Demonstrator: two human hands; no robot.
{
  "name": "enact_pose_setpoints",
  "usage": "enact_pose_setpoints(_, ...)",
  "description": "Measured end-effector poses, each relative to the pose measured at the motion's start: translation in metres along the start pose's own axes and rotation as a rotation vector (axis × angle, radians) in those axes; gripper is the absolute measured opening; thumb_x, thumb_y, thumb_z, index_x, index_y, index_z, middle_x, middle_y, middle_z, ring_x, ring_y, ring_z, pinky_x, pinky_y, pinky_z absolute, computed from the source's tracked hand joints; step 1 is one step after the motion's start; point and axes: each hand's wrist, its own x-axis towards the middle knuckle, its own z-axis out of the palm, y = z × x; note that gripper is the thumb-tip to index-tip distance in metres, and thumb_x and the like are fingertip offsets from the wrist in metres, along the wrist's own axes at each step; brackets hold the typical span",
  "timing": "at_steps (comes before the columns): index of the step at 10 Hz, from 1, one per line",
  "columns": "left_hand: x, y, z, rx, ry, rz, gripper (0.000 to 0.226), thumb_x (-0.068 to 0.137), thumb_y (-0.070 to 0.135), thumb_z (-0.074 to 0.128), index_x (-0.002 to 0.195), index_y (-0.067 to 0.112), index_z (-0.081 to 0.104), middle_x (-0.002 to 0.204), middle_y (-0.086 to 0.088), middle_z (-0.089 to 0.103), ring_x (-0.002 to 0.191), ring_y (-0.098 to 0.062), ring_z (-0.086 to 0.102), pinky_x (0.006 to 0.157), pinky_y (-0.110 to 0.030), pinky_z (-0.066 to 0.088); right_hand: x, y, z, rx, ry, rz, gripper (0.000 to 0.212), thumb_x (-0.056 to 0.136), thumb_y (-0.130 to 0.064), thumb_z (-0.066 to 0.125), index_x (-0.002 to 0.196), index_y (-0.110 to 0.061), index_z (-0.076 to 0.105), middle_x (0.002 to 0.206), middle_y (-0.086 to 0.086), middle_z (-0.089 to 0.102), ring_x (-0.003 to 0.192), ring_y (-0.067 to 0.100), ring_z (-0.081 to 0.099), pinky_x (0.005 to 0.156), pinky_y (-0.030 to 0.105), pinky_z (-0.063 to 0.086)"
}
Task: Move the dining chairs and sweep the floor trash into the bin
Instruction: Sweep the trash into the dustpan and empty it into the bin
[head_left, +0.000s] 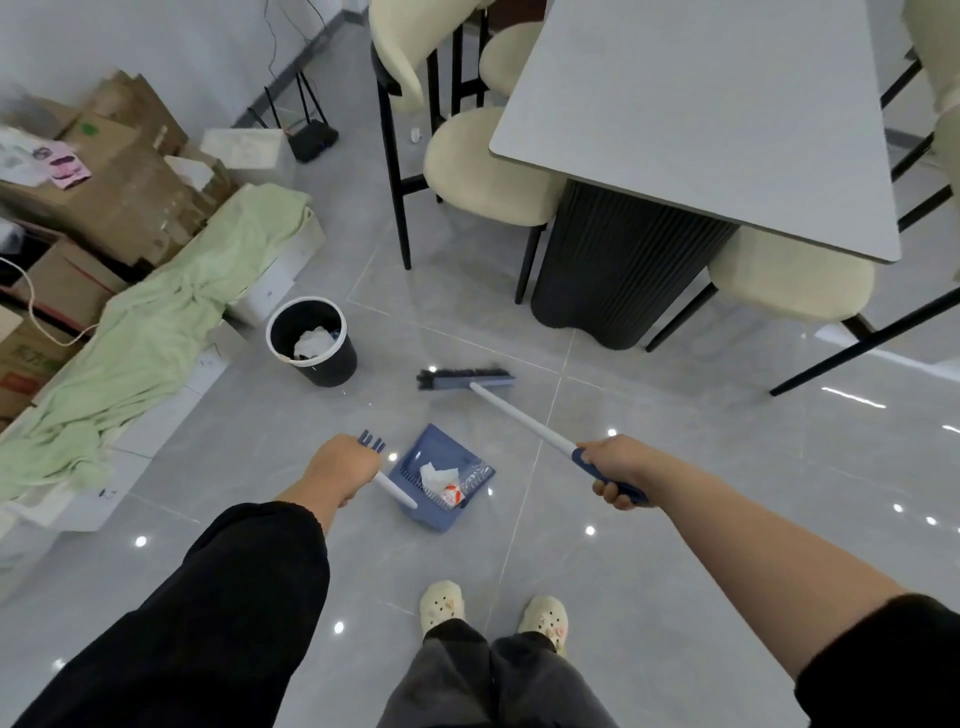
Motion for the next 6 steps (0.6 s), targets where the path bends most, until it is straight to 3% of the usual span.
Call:
enact_pose_setpoints(1, 0.004, -0.004, 0.002, -0.023, 0.009, -0.034, 0.03, 0.088, 0.009, 0.049, 0.109, -0.007, 0.062, 0.105, -0.026, 0.067, 0.072, -0.032, 0.057, 0.062, -0.038, 0.052, 0.023, -0.003, 0.022, -0.004, -0.027, 0.097, 0.029, 0.096, -0.018, 0.038, 0.12, -0.015, 0.054, 0.055, 0.003, 0.039, 0.031, 0.01, 0.03, 0.036, 0.012, 0.025)
enact_pose_setpoints(2, 0.005, 0.002, 0.003, -0.041, 0.008, -0.037, 0.03, 0.088, 0.008, 0.048, 0.11, -0.007, 0.063, 0.108, -0.025, 0.066, 0.082, -0.034, 0.063, 0.071, -0.039, 0.054, 0.013, 0.008, 0.038, 0.173, -0.156, 0.198, 0.01, 0.095, -0.01, 0.041, 0.097, -0.008, 0.05, 0.049, 0.001, 0.04, 0.027, 0.008, 0.031, 0.033, 0.012, 0.025)
enact_pose_setpoints(3, 0.008, 0.006, 0.0, -0.081, -0.005, -0.04, 0.03, 0.089, 0.008, 0.048, 0.11, -0.006, 0.063, 0.109, -0.024, 0.067, 0.098, -0.038, 0.066, 0.071, -0.038, 0.053, 0.003, 0.01, 0.026, 0.286, -0.241, 0.204, 0.011, 0.099, -0.018, 0.041, 0.091, -0.012, 0.048, 0.051, 0.001, 0.039, 0.028, 0.006, 0.03, 0.029, 0.011, 0.023)
enact_pose_setpoints(5, 0.006, -0.005, -0.011, -0.071, 0.026, -0.117, 0.028, 0.089, 0.006, 0.05, 0.113, -0.004, 0.06, 0.103, -0.02, 0.065, 0.085, -0.03, 0.063, 0.073, -0.034, 0.05, -0.009, -0.014, -0.022, 0.28, -0.225, 0.074, 0.021, 0.102, -0.024, 0.04, 0.117, -0.019, 0.053, 0.051, 0.003, 0.044, 0.029, 0.006, 0.032, 0.027, 0.013, 0.025)
enact_pose_setpoints(6, 0.01, -0.023, -0.016, -0.022, -0.019, -0.141, 0.038, 0.086, 0.002, 0.058, 0.123, -0.001, 0.054, 0.117, -0.015, 0.06, 0.101, -0.026, 0.062, 0.084, -0.028, 0.049, 0.003, -0.041, -0.02, 0.146, -0.175, 0.018, 0.028, 0.1, -0.026, 0.043, 0.124, -0.014, 0.052, 0.055, 0.003, 0.044, 0.03, 0.006, 0.033, 0.028, 0.013, 0.028)
